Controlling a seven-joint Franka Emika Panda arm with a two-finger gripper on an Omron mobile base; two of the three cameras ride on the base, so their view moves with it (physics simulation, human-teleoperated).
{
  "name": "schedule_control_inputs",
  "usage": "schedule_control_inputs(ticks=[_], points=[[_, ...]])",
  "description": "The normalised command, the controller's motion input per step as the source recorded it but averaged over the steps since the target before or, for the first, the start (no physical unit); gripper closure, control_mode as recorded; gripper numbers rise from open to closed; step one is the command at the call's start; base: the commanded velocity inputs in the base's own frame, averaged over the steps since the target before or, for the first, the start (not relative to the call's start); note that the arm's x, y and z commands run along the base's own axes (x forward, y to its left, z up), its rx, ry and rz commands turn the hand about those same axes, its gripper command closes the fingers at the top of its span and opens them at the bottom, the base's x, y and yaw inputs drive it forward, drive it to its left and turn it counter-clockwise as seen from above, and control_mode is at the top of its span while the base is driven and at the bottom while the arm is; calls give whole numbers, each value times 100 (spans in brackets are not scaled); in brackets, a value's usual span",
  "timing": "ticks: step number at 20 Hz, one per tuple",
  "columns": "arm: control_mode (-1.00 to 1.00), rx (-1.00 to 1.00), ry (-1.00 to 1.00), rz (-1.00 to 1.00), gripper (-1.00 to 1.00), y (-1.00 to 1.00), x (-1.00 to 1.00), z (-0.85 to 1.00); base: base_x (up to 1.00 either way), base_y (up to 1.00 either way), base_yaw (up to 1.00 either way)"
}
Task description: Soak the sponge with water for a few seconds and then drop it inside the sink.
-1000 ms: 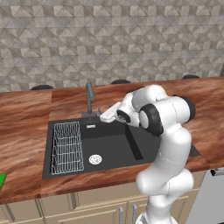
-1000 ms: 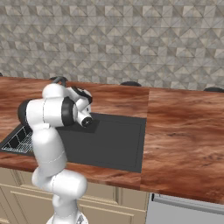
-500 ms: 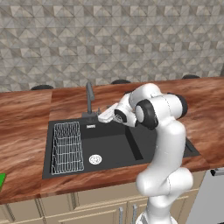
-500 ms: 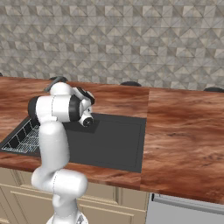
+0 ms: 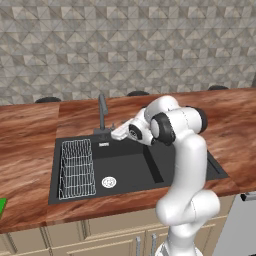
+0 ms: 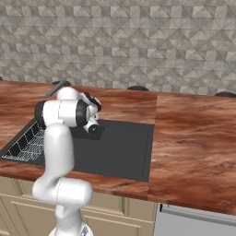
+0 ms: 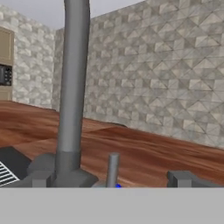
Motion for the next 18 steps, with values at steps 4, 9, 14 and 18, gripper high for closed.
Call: schedule_control_inputs(ticks=[4,9,14,18], points=[[-100,0,0,-6,-100,0,31,-3,0,0,0],[-100,0,0,-3,-100,6,31,-4,0,0,0],[-100,0,0,0,-100,14,35,-14,0,0,0],[-100,0,0,0,-100,9,30,-28,0,0,0]])
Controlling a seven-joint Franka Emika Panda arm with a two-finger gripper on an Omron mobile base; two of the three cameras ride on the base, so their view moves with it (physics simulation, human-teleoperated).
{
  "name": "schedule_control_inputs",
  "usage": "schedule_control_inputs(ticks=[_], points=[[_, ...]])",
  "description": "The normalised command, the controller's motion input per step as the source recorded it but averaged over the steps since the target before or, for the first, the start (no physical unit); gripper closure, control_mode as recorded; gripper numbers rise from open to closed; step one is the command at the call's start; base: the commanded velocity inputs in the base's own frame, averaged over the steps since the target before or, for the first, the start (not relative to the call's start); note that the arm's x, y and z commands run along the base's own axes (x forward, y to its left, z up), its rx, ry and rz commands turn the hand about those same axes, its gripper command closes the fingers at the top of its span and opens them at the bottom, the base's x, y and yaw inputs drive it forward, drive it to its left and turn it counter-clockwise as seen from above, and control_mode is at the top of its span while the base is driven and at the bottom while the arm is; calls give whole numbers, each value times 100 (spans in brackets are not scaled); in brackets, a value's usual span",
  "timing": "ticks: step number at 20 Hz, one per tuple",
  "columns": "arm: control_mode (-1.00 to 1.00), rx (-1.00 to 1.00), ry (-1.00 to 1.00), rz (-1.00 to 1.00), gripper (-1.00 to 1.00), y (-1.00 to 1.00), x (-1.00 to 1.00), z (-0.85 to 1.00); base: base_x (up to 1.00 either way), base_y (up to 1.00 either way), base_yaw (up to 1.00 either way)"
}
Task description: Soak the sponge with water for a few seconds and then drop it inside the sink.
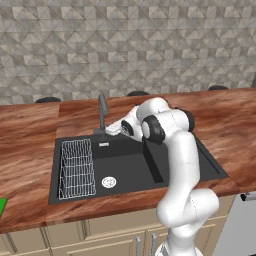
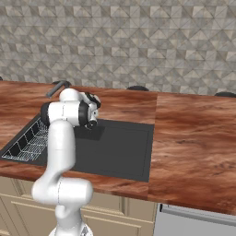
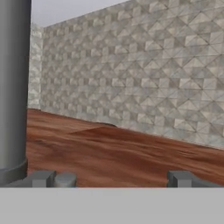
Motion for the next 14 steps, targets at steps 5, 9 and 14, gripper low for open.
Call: schedule_control_inputs(ticks=[5,9,14], points=[[-100,0,0,0,-100,0,27,-31,0,0,0],[-100,0,0,-1,-100,0,19,-46,0,0,0],[-100,0,0,0,-100,0,4,-51,0,0,0]])
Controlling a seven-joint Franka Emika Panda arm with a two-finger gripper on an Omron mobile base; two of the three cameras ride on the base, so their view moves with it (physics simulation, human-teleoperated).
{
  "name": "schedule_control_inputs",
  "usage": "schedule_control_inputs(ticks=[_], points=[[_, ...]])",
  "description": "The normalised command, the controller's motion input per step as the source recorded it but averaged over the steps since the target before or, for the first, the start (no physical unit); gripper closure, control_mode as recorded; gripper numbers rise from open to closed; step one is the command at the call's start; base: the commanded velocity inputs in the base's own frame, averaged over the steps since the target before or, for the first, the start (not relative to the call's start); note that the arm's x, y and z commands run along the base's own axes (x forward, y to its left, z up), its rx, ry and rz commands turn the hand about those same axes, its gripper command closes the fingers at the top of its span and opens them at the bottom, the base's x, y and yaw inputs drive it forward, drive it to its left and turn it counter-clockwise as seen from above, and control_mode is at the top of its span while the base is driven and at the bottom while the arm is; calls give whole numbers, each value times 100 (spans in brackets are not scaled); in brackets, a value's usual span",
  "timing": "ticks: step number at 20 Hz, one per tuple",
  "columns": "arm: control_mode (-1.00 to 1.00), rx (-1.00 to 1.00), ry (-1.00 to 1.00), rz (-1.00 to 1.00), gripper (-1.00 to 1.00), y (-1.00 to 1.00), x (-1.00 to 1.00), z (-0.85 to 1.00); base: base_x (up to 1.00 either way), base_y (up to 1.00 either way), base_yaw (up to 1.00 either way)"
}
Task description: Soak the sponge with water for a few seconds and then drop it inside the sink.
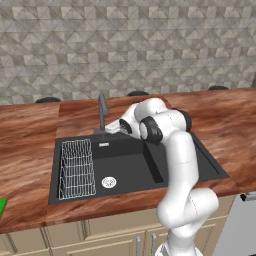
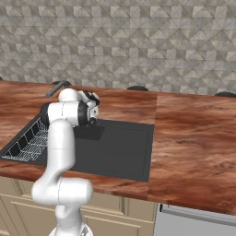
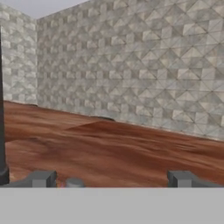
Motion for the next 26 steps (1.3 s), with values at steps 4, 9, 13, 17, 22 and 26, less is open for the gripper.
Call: schedule_control_inputs(ticks=[4,9,13,17,22,26], points=[[-100,0,-1,0,-100,0,0,-63,0,0,0],[-100,-1,-1,-6,-100,-7,0,-60,0,0,0],[-100,-2,0,-7,-100,-16,5,-76,0,0,0],[-100,-8,0,-9,-100,-24,17,-84,0,0,0],[-100,-14,0,-9,-100,-33,13,-74,0,0,0],[-100,-16,0,-9,-100,-44,9,-77,0,0,0]])
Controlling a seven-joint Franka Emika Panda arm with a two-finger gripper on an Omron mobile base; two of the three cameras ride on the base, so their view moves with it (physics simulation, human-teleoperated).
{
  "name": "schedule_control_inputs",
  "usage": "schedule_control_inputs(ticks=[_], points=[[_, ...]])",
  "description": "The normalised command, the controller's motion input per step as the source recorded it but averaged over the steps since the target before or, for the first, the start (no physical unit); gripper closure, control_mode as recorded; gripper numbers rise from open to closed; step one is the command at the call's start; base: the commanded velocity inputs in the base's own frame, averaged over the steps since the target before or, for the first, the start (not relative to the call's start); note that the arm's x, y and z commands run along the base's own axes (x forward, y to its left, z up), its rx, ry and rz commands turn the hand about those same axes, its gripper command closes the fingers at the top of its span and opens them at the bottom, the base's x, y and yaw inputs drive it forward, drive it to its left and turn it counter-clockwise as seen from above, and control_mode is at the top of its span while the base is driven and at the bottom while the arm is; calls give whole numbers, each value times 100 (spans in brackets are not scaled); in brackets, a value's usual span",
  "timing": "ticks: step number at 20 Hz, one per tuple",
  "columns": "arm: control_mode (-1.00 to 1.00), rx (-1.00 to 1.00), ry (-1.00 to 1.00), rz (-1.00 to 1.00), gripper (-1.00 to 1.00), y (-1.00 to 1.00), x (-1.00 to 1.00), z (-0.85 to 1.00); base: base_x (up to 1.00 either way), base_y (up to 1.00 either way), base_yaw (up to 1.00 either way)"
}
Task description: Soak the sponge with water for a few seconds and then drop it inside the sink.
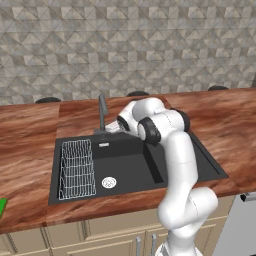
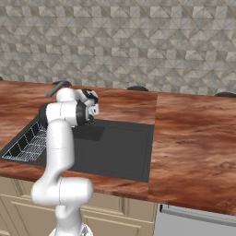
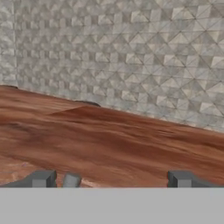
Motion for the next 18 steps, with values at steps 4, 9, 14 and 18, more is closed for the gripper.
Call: schedule_control_inputs(ticks=[4,9,14,18], points=[[-100,-19,0,-10,-100,-54,11,-78,0,0,0],[-100,-18,0,-10,-100,-60,12,-69,0,0,0],[-100,-15,0,-8,-100,-65,20,-71,0,0,0],[-100,-14,0,-6,-100,-68,21,-76,0,0,0]])
